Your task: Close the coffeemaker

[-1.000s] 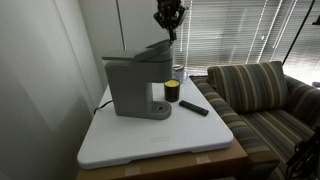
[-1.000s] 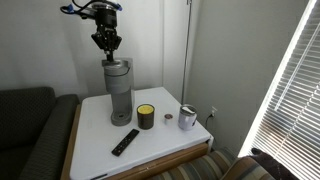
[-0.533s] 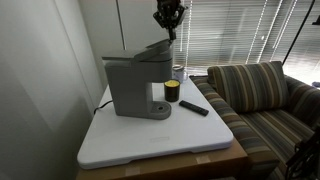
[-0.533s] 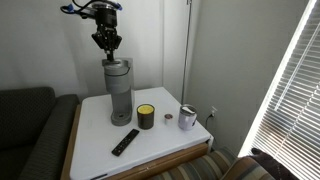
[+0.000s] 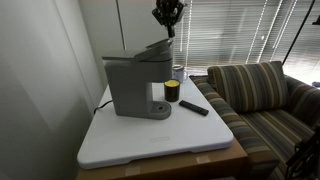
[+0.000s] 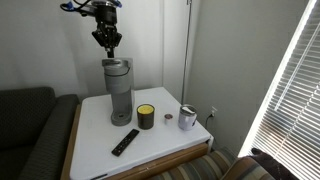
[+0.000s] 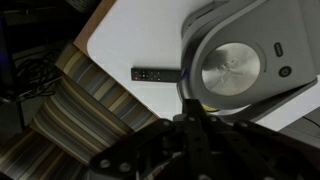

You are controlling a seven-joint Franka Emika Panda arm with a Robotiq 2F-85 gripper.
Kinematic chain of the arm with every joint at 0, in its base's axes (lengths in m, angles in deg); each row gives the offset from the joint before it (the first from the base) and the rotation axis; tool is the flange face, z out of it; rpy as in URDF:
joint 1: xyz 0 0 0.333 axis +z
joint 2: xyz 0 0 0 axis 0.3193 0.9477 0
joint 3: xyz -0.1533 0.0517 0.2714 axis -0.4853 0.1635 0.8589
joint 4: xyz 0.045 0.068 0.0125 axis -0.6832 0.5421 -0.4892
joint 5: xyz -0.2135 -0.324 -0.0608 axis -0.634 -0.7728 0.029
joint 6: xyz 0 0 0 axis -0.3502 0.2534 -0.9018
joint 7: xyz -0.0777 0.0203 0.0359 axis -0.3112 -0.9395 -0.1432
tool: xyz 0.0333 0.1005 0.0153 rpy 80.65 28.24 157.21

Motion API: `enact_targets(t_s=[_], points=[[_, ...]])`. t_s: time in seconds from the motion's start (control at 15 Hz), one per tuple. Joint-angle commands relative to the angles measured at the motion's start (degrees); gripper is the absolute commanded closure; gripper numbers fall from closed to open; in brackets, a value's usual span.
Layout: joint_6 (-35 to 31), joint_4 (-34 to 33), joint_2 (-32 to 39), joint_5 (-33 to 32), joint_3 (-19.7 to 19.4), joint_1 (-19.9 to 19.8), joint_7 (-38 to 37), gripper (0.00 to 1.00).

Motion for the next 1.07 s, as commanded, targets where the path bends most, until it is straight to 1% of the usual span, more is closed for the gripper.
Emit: enact_targets(t_s=[0.0, 0.27, 1.0], points=[[-1.09, 0.40, -1.18, -0.60, 1.00, -0.68, 0.23, 1.00], [-1.51, 0.52, -1.20, -0.33, 1.04, -0.75, 0.06, 1.00], [-3.70, 5.43, -1.87, 1.12, 1.08, -1.36, -2.21, 1.00]])
